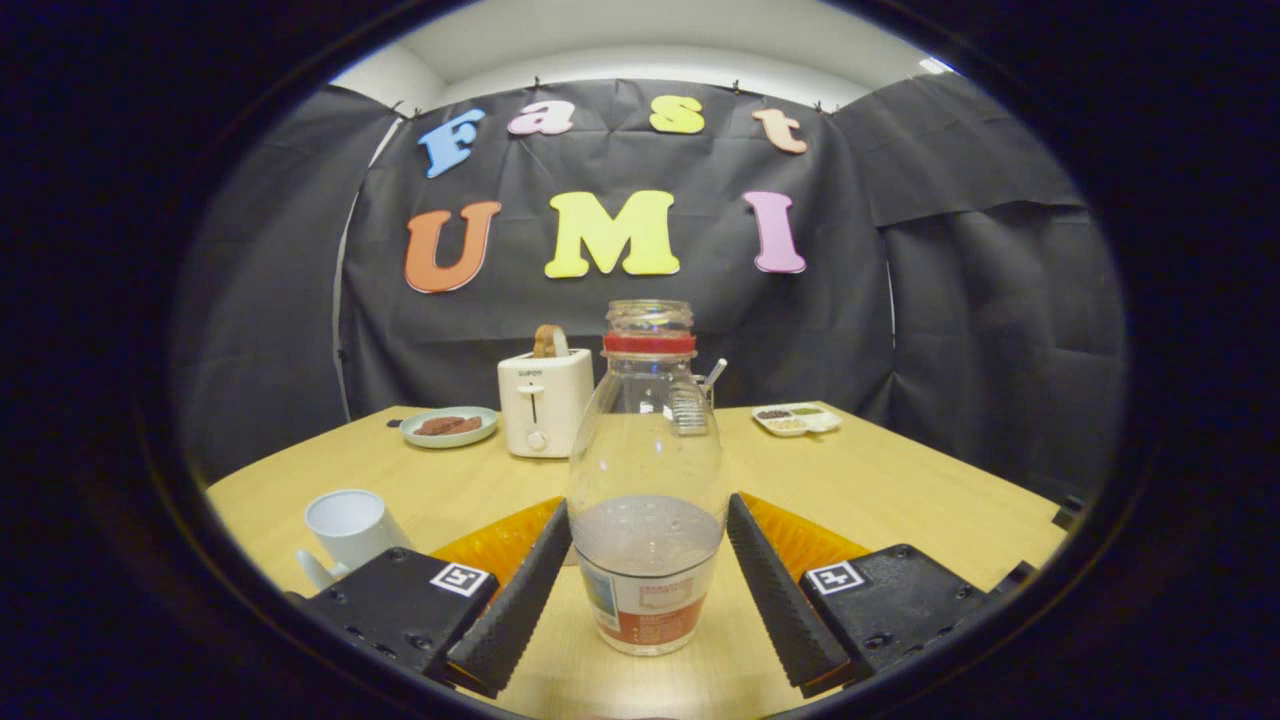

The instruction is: Take the bottle from table, then pour the juice into the cup, finally place the bottle on the coaster

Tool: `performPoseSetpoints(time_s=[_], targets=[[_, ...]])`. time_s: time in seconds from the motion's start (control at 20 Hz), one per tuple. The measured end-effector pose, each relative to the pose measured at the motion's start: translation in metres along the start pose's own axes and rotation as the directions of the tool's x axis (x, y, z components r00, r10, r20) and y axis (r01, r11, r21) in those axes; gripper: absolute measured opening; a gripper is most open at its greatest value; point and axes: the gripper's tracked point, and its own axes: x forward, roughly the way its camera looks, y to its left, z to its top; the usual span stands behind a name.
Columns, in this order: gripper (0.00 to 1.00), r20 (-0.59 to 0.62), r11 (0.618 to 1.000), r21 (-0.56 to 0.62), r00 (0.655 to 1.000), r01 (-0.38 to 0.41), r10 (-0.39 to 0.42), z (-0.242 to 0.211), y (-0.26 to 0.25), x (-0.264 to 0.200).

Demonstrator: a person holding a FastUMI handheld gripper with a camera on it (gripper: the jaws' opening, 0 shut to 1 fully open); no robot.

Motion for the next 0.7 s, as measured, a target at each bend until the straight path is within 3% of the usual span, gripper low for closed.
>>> performPoseSetpoints(time_s=[0.2, 0.4, 0.7], targets=[[0.96, 0.026, 0.999, 0.045, 1.0, -0.017, 0.016, 0.002, -0.004, 0.005], [0.82, 0.023, 0.999, -0.032, 0.999, -0.027, 0.028, -0.003, 0.001, 0.006], [0.81, 0.063, 0.979, -0.2, 0.998, 0.042, -0.029, 0.01, -0.005, -0.012]])
